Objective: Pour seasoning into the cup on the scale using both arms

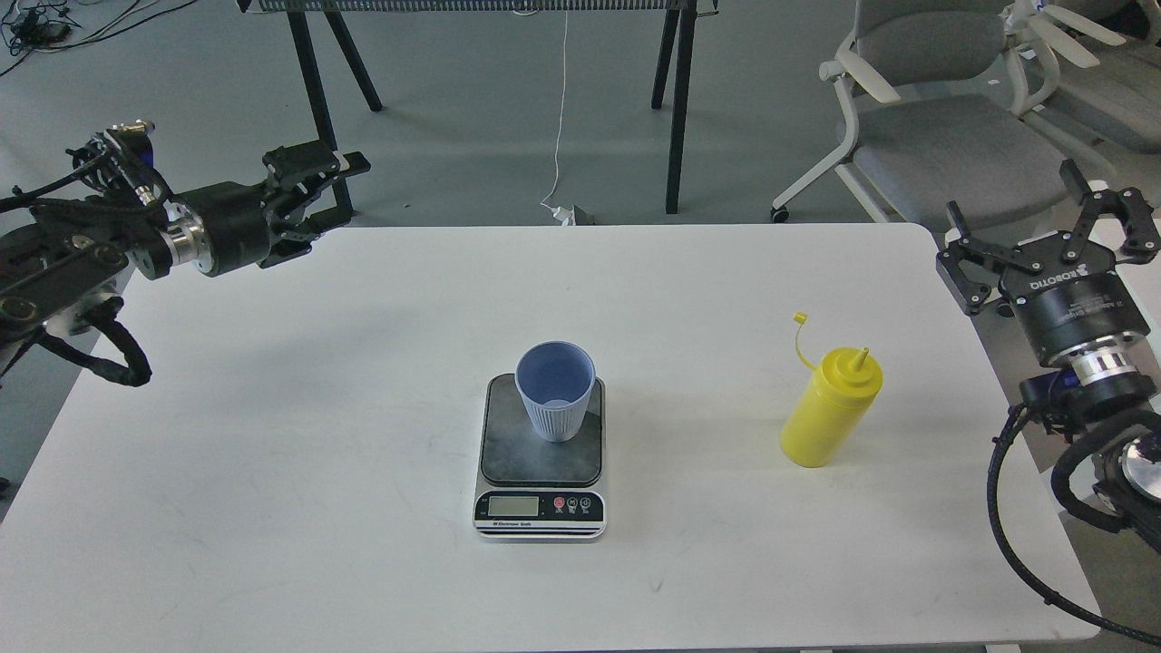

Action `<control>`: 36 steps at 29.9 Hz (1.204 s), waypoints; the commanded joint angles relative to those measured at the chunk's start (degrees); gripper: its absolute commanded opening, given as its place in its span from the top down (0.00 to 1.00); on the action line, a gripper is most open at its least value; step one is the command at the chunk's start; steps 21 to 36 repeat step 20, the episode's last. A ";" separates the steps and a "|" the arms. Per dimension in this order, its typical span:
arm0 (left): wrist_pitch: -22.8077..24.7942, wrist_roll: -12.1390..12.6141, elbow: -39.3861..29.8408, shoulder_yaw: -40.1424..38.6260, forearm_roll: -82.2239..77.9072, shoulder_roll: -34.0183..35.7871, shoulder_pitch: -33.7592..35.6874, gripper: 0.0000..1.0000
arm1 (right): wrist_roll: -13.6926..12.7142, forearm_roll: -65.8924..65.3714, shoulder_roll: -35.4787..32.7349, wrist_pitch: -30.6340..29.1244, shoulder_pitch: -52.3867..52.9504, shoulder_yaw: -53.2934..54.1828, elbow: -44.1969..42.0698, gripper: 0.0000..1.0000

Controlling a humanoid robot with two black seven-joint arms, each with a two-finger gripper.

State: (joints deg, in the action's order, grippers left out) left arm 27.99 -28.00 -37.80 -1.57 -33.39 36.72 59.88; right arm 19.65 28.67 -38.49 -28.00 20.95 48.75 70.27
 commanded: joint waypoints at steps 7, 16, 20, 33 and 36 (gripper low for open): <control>0.01 0.00 -0.78 -2.46 5.36 1.77 -2.31 0.10 | -0.05 -7.92 12.56 0.00 13.23 -4.11 -17.70 0.00; 0.01 0.00 -1.13 -5.46 5.36 1.60 -2.75 0.10 | 0.03 -8.98 14.59 0.00 13.50 -4.28 -19.03 0.00; 0.01 0.00 -1.13 -5.54 5.36 1.51 -2.75 0.10 | 0.38 -8.98 14.67 0.00 13.67 -4.19 -19.64 0.00; 0.01 0.00 -1.13 -5.54 5.36 1.51 -2.75 0.10 | 0.38 -8.98 14.67 0.00 13.67 -4.19 -19.64 0.00; 0.01 0.00 -1.13 -5.54 5.36 1.51 -2.75 0.10 | 0.38 -8.98 14.67 0.00 13.67 -4.19 -19.64 0.00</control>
